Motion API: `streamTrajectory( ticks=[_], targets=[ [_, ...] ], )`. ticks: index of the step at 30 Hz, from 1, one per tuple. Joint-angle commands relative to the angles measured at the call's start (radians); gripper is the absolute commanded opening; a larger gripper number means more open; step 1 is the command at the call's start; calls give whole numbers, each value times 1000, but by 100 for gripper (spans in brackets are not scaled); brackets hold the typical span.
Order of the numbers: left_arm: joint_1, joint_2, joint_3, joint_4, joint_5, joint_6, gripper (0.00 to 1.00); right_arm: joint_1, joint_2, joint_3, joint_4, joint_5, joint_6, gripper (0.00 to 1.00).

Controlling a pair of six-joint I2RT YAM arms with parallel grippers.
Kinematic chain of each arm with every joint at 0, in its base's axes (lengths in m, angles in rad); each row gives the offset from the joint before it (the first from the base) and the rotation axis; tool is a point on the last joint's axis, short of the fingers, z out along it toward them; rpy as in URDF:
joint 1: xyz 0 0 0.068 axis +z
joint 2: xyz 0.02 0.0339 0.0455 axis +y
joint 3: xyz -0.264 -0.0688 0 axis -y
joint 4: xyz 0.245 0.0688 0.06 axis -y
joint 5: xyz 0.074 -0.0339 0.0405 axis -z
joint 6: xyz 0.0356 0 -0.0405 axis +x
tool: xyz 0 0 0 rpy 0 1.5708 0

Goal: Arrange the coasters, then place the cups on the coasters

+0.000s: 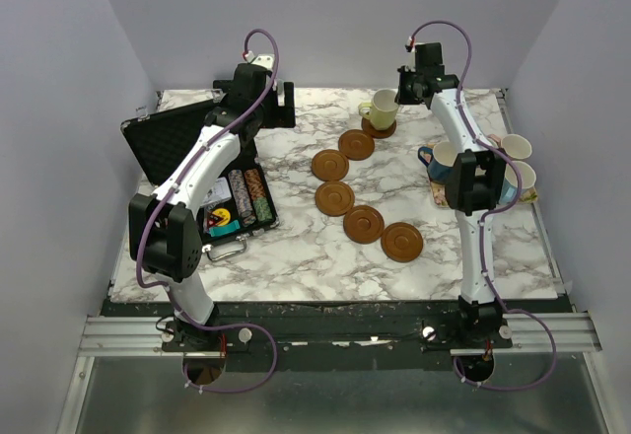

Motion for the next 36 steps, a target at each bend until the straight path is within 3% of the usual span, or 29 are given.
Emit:
streamTrajectory(
  ticks=[1, 14, 25, 36],
  targets=[
    [8, 13, 30, -13, 12, 0, 99, 5, 15, 61, 41, -14, 24, 1],
    [8, 18, 33, -18, 7, 0, 99, 5, 26, 63, 38, -9, 28, 1],
    [8, 22, 32, -16, 9, 1, 99, 6, 21, 58, 45, -3, 27, 29],
    [8, 27, 33, -19, 9, 1, 99, 6, 21, 57, 50, -9, 22, 48]
  ],
)
